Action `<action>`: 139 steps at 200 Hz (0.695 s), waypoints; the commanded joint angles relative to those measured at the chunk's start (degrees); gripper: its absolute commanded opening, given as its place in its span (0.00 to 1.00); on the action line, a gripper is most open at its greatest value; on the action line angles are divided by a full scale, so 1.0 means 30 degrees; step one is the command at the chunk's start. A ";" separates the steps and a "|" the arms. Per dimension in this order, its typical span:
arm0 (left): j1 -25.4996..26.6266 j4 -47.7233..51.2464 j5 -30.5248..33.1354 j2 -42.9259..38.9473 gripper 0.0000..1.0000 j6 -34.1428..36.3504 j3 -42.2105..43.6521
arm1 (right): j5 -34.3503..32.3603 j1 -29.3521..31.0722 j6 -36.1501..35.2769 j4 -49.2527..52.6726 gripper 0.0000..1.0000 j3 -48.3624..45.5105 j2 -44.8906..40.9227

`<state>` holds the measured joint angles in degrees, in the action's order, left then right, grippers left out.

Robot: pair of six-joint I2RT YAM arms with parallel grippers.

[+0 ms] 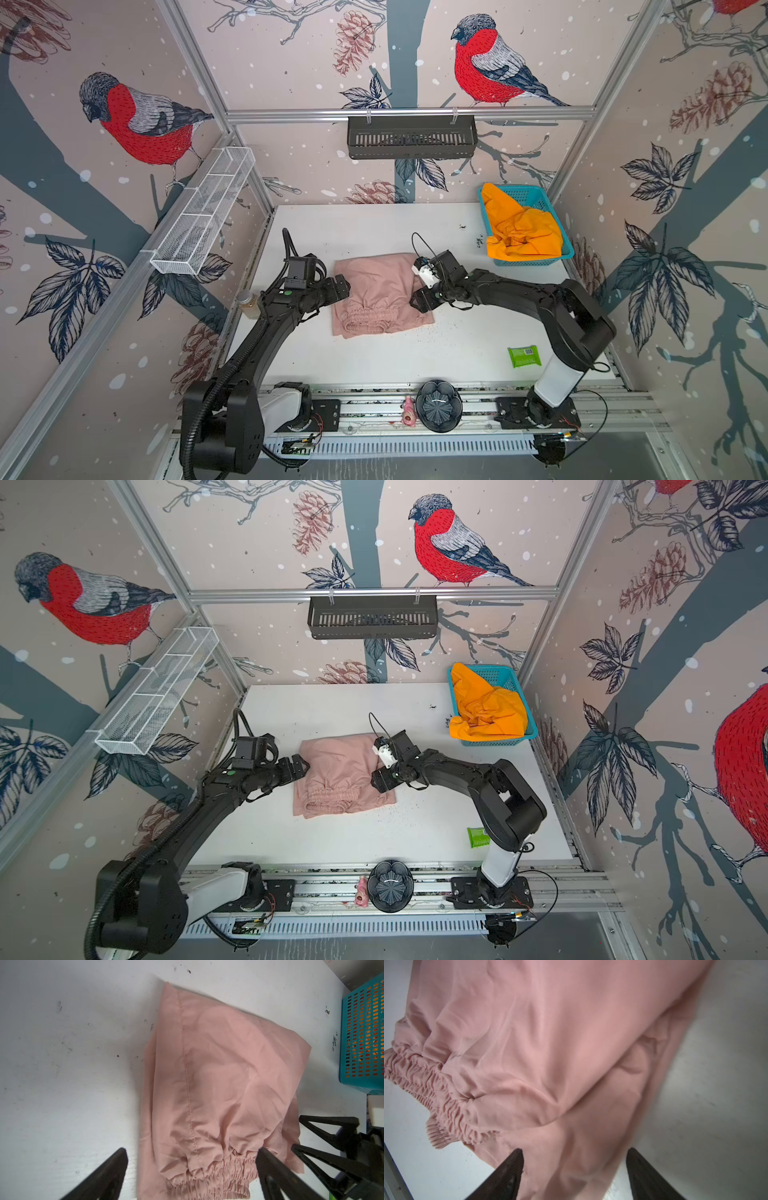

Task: Fold and stack the shorts
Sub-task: 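Press the folded shorts with the left gripper while the right gripper withdraws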

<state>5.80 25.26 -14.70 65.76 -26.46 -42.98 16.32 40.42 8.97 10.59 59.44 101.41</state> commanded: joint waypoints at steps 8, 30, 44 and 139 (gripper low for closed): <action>-0.0031 0.0988 0.0579 -0.0497 0.97 0.0486 -0.0382 | 0.1326 0.0885 -0.0607 -0.0070 0.78 0.0485 0.0937; -0.0034 0.0678 0.0855 -0.0823 0.97 0.0526 0.0009 | 0.1749 0.1725 -0.0209 -0.0721 0.76 0.0569 0.1367; -0.0030 0.0338 0.0970 -0.0913 0.97 0.0547 0.0332 | 0.1873 0.2254 0.0365 -0.1337 0.74 0.0607 0.1763; 0.4222 0.0359 0.2378 0.1376 0.97 -0.1304 -0.0115 | 0.0014 0.2040 0.2900 -0.3070 0.81 -0.1272 -0.1842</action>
<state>15.64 26.35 -10.41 67.72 -27.11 -43.77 19.09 47.37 16.73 -0.05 58.28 100.55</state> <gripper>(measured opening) 0.966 0.796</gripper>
